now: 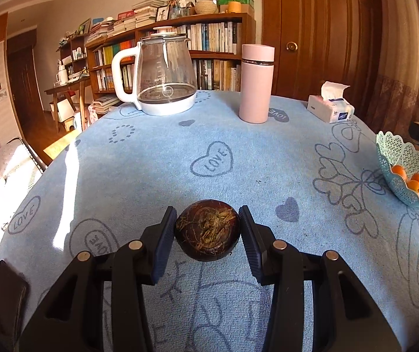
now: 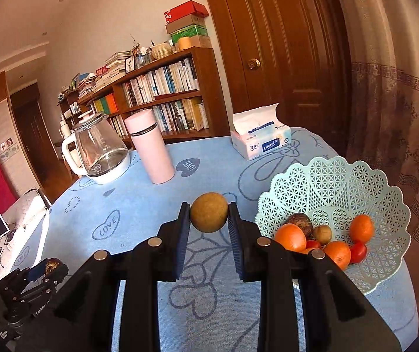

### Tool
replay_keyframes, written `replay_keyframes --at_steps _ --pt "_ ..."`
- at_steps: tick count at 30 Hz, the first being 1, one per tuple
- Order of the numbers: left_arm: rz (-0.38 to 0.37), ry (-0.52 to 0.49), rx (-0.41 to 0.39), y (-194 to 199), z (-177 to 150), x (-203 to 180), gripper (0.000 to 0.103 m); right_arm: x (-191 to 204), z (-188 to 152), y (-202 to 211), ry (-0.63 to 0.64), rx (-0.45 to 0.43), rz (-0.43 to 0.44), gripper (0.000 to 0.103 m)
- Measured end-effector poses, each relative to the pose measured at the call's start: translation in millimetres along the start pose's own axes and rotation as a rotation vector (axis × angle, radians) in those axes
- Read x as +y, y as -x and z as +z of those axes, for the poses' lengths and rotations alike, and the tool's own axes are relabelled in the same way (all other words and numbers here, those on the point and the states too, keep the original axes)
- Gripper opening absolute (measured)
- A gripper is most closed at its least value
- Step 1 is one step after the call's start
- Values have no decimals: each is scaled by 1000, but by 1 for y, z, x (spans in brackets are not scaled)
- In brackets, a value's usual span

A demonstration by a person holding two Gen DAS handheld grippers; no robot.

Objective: Organize fruits
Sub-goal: 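Carry the yellow fruit into the green basket with the right tool, then open the right tool to release the yellow fruit in the basket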

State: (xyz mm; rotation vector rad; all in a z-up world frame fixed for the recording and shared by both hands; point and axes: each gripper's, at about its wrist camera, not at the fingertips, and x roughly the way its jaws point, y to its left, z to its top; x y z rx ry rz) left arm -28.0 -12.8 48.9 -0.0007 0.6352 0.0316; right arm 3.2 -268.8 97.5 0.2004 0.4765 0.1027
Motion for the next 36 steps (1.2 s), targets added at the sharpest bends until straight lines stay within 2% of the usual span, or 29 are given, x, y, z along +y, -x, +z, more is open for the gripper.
replay_keyframes --at_steps 9,14,21,31,33,34,35,36 --pt "-38 -40 9 -1 3 -22 44 -76 2 28 -125 -35 -117 27" --pt "-55 -65 5 0 6 -35 44 -104 -2 37 -164 -34 -151 27" --pt "-62 -89 6 -1 7 -45 44 -123 -16 33 -175 13 -182 27" --pt "-74 -103 11 -1 5 -51 44 -125 -32 25 -159 57 -204 27" --pt "-80 -103 15 -2 6 -52 44 -125 -33 24 -162 59 -198 30" --pt "-85 -104 17 -2 6 -52 44 -127 -33 24 -174 59 -191 39" --pt "-91 -106 19 -2 7 -54 44 -129 -33 24 -188 52 -191 44" --pt "-97 -108 19 -2 8 -55 44 -131 -33 26 -196 43 -196 44"
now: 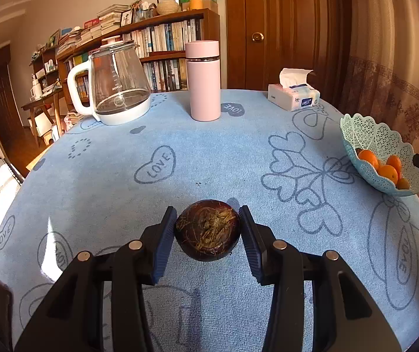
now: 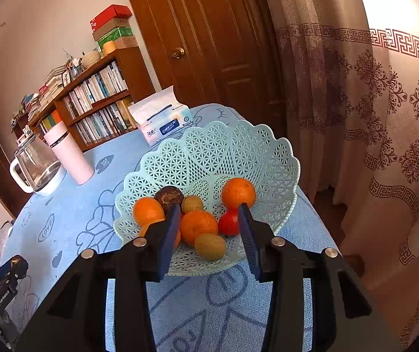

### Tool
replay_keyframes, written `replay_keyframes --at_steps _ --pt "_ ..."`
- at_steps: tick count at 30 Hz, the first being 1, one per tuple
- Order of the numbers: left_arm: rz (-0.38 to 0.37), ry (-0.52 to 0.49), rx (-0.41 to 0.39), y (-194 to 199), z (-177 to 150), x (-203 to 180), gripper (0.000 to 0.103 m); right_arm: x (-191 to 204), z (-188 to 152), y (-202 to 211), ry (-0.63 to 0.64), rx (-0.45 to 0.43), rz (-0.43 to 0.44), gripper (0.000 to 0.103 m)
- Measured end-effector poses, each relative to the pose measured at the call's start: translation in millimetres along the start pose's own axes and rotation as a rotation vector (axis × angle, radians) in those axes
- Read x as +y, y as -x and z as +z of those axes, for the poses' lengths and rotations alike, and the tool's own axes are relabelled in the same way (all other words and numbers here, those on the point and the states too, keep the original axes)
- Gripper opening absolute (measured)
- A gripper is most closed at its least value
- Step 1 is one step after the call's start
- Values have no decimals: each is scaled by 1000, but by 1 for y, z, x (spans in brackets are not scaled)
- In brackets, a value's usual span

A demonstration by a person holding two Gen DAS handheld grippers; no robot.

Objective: Organize fruits
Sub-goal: 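Open the right tool to release the yellow fruit in the basket, then carry the passion fruit into the basket and open the left tool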

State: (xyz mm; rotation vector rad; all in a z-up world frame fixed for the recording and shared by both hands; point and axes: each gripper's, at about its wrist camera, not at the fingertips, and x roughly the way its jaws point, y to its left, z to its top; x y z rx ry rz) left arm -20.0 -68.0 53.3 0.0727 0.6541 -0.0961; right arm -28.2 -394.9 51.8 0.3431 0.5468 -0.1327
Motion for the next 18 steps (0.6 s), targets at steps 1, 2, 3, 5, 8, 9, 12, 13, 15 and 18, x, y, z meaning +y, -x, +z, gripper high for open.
replay_keyframes --at_steps 1,2,3,5,8,9,12,13,15,18 --pt "-5 -4 -2 0 1 -2 44 -2 0 1 -6 -7 -6 44" --pt "-11 -11 -6 1 2 -4 44 -4 0 2 -13 -19 -13 44" --pt "-18 -17 -9 2 4 -7 44 -5 1 5 -18 -35 -23 44" --pt "-38 -30 -14 3 8 -14 44 -6 2 11 -14 -80 -49 44" --pt "-83 -45 -16 3 15 -26 44 -4 1 19 10 -144 -98 44" --pt "-98 -50 -16 2 18 -30 44 -3 0 21 18 -162 -112 45" --pt "-144 -70 -19 2 26 -44 44 -3 -1 25 19 -196 -130 53" --pt "-157 -79 -22 2 29 -50 44 -4 -1 25 12 -201 -132 53" --pt "-177 -102 -35 1 35 -62 44 -6 -2 25 2 -199 -135 53" --pt "-202 -141 -53 0 44 -82 44 -8 -4 24 -11 -195 -136 53"
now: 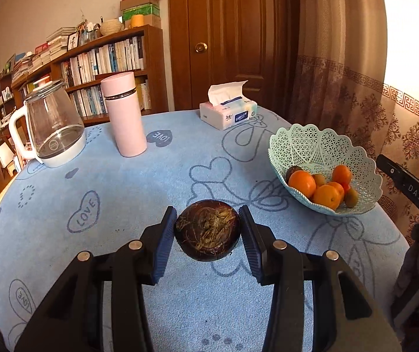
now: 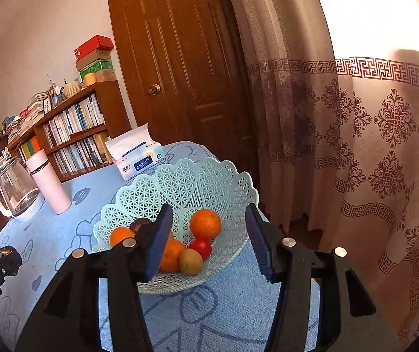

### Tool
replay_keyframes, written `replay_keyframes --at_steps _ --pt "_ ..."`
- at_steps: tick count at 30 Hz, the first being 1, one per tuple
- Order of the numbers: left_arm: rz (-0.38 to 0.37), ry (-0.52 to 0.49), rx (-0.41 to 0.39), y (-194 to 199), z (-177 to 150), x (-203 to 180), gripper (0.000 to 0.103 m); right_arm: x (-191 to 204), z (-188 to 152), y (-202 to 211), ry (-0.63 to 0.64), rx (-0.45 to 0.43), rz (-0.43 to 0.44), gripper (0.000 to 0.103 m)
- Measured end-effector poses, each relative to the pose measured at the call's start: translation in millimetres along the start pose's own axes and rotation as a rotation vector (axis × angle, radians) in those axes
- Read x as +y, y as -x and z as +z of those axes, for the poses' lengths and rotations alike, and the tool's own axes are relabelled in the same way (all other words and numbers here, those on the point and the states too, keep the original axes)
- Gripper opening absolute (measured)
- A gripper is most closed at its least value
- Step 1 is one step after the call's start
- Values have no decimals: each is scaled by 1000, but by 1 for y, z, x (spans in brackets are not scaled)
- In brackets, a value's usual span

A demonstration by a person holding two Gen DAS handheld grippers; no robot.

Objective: Organize fruits
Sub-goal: 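Carry the passion fruit into the basket and open the left tool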

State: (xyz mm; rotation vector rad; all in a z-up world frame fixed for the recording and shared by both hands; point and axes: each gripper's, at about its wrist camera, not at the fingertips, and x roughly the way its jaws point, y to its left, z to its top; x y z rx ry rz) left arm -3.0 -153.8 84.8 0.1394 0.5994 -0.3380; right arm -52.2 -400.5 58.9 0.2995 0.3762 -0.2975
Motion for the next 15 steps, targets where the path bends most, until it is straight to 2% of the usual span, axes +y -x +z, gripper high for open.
replay_keyframes --at_steps 3,5,15 --pt "-29 -31 -9 -8 11 -15 44 -2 0 2 -14 -11 -9 56" --pt "-58 -41 -5 -15 18 -24 44 -5 0 4 -32 -24 -17 63" --pt "-174 -95 4 -44 39 -70 44 -13 1 0 -66 -18 -37 64"
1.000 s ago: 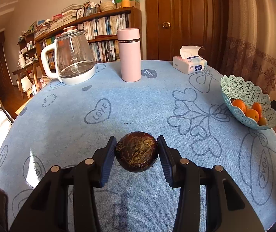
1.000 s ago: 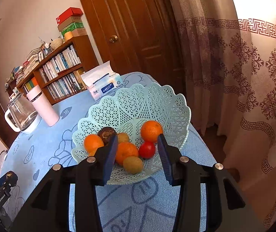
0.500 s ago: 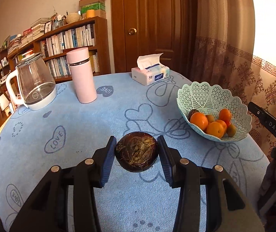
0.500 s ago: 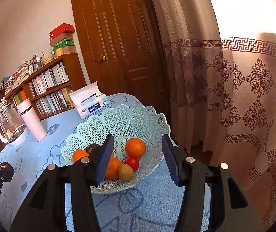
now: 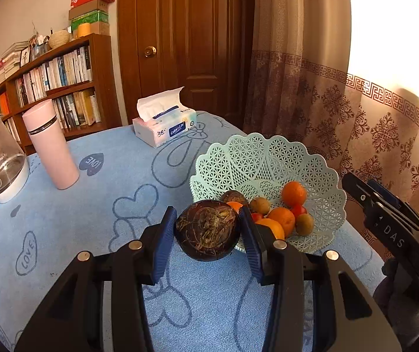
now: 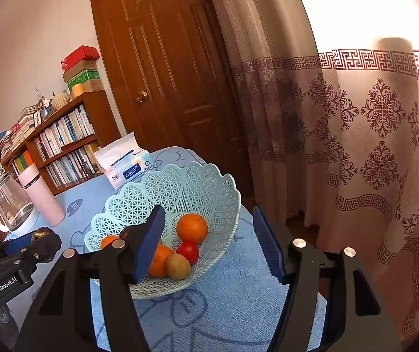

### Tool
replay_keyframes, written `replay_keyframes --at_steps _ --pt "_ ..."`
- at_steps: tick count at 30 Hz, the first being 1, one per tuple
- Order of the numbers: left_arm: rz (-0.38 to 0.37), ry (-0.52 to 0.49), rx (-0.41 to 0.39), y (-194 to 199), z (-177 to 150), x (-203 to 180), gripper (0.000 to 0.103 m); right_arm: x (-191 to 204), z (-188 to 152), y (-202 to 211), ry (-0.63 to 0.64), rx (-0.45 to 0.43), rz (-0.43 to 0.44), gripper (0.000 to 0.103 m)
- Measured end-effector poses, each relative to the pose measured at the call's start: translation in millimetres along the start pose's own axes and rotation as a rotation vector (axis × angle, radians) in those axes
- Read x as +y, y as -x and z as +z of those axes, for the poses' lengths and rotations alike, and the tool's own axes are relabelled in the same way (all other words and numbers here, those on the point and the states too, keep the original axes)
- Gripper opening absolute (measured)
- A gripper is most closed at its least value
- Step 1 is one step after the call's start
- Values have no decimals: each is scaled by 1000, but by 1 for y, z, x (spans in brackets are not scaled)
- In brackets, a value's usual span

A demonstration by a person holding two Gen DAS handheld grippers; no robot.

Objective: Organize fruits
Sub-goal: 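Carry the passion fruit into the basket and open the left tool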

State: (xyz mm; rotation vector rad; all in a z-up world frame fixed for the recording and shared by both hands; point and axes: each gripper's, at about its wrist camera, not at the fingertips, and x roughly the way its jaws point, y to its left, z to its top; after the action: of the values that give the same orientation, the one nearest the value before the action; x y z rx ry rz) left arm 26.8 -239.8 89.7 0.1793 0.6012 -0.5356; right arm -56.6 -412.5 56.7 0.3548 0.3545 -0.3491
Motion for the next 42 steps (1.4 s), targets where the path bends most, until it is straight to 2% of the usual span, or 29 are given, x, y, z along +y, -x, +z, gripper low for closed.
replay_keyframes --at_steps 15,21,25,42 --pt "-82 -38 41 -43 19 -28 44 -3 1 -2 5 -3 -25 65" --pt "-89 -53 53 -54 16 -35 44 -3 1 -3 2 2 -30 65" --pt "-89 -57 57 -59 16 -36 44 -5 1 -3 -5 0 -34 70" --pt "-86 -73 67 -65 11 -40 44 -3 1 -5 2 4 -32 70"
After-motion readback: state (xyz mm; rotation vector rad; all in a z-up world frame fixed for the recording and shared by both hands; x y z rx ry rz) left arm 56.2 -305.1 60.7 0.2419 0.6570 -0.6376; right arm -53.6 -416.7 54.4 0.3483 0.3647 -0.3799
